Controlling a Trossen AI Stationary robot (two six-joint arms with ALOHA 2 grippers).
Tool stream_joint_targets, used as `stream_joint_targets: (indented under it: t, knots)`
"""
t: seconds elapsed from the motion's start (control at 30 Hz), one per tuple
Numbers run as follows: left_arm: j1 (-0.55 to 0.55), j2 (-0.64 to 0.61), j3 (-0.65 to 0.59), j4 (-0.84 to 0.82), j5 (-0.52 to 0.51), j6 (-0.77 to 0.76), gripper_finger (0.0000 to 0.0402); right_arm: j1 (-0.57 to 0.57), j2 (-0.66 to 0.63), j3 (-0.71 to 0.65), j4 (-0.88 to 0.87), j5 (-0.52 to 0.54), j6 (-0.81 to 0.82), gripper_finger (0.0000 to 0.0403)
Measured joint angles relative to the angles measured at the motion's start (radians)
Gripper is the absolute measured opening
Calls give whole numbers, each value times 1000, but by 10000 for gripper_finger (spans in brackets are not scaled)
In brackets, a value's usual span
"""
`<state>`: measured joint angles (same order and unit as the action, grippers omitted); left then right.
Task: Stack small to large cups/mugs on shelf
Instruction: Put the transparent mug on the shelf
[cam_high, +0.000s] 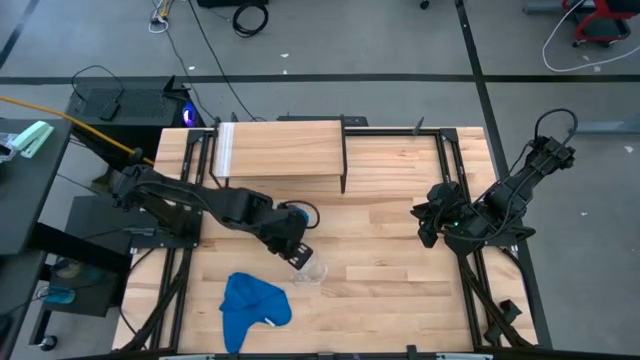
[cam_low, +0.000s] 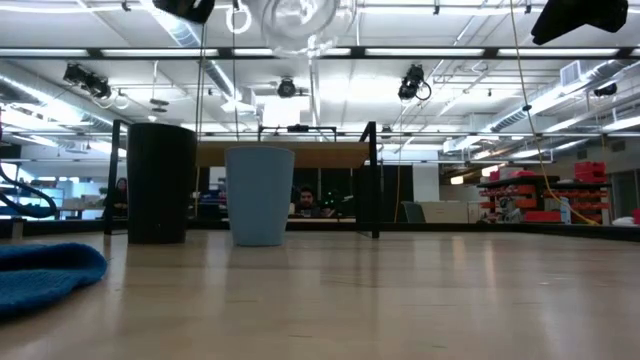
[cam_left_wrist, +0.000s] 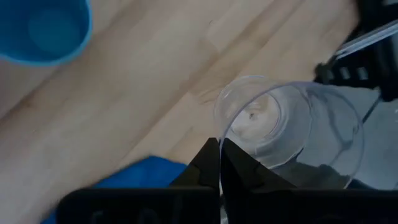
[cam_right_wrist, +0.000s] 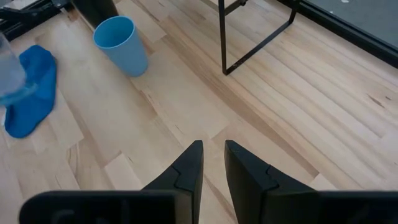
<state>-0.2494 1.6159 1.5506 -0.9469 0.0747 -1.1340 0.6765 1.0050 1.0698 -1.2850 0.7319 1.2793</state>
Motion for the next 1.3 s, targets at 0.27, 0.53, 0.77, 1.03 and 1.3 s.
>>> stream_joint_targets:
  t: [0.27, 0.53, 0.77, 1.03, 1.3]
  knots:
    - [33, 0, 205, -228, -85, 47, 6, 0, 0, 0, 0, 0, -5, 73]
    - [67, -1, 244, -319, -116, 64, 6, 0, 0, 0, 0, 0, -19, 73]
    - [146, 0, 244, -321, -175, 117, 6, 0, 0, 0, 0, 0, -19, 73]
    - [323, 0, 244, -295, -234, 239, 5, 0, 0, 0, 0, 0, -18, 73]
    - [504, 0, 244, -147, -256, 340, 4, 0, 0, 0, 0, 0, 1, 73]
